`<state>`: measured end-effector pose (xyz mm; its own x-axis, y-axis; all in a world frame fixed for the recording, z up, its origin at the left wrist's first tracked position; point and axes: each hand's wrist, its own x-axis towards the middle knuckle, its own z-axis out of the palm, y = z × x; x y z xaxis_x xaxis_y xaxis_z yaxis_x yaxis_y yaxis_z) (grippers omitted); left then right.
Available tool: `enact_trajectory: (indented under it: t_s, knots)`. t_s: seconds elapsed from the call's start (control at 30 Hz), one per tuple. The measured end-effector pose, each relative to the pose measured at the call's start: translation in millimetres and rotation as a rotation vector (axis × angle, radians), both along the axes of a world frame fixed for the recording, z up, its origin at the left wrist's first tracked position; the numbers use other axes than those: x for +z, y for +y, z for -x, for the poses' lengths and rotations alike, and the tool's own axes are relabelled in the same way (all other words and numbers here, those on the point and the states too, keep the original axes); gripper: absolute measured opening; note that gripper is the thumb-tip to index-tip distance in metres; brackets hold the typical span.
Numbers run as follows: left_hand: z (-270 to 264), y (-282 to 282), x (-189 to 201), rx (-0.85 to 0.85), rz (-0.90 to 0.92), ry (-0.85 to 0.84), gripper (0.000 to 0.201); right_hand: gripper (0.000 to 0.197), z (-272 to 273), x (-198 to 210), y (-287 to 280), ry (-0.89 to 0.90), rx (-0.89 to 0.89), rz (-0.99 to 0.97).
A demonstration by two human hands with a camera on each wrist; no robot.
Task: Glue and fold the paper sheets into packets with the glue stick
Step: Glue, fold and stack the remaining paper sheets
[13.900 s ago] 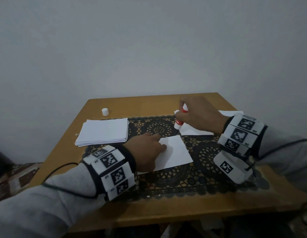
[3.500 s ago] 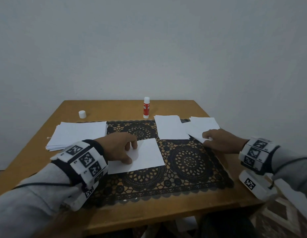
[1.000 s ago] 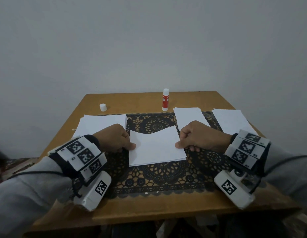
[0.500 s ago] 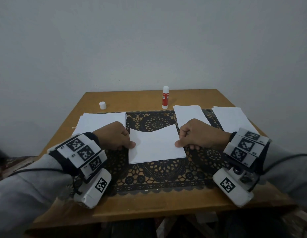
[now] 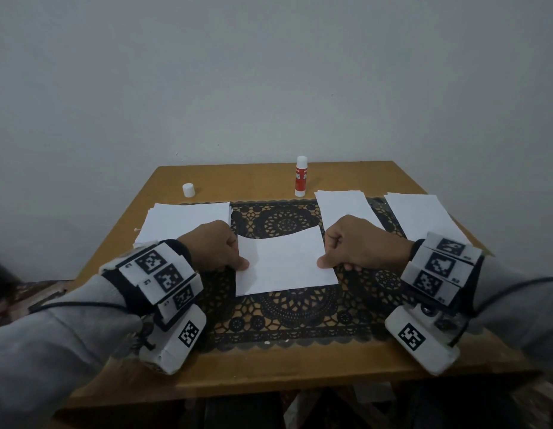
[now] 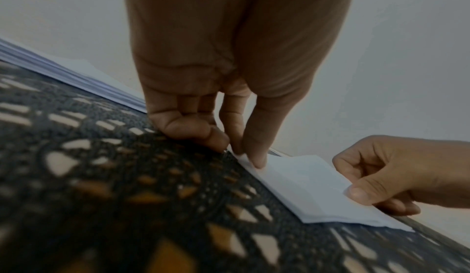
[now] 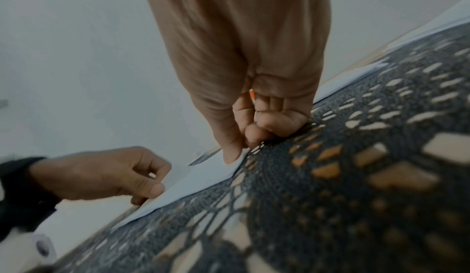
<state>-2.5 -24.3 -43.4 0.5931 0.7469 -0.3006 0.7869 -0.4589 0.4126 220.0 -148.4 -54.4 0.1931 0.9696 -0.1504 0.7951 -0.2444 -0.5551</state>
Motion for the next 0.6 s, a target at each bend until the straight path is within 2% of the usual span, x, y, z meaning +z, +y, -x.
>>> enact_trajectory:
  t_s: [0.2, 0.33, 0.5, 0.6]
  knots:
    - [-6.2, -9.3, 0.4, -0.042, -0.153, 0.038, 0.027, 0.032, 7.3, 2.4, 0.7, -0.198, 0.029, -0.002]
    - [-6.4, -13.0, 0.6, -0.119, -0.107, 0.102, 0.019, 0.03, 11.5, 1.9, 0.3, -0.248, 0.066, 0.016]
    - [-5.4, -18.1, 3.2, -0.188, -0.071, 0.158, 0.033, 0.054, 20.9, 3.0, 2.7, -0.325, 0.127, 0.116]
    - [-3.1, -20.0, 3.4, -0.207, -0.076, 0.173, 0.039, 0.047, 17.0, 6.6, 0.2, -0.318, 0.164, 0.166]
